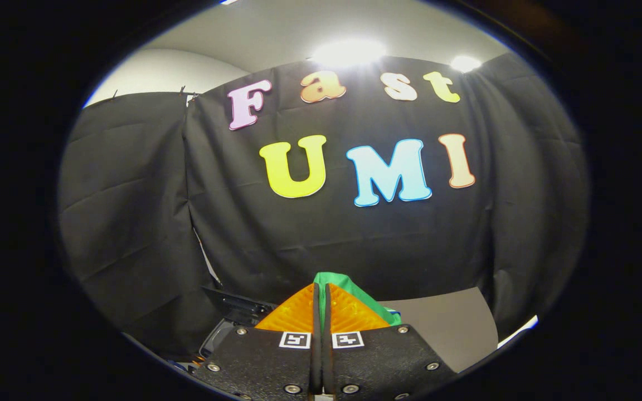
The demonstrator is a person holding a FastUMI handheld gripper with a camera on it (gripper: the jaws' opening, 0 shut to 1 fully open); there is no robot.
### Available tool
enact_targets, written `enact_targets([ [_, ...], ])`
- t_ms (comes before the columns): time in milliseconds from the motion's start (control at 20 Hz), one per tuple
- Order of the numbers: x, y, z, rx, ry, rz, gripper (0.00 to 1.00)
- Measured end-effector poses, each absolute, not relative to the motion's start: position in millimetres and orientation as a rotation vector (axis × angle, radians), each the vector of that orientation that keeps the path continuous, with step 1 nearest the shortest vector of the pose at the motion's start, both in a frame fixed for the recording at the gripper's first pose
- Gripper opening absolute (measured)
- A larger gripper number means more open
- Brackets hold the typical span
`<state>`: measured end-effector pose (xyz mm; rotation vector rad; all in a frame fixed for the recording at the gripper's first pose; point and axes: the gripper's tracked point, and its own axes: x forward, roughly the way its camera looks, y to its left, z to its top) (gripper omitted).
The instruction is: Put the clothes into the washing machine and then close the washing machine lid.
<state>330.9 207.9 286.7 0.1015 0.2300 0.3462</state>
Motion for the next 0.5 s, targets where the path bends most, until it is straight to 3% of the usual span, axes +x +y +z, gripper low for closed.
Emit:
enact_targets([
  [500, 318, 340, 302, 0.131, 0.218, 0.324, 0.00],
])
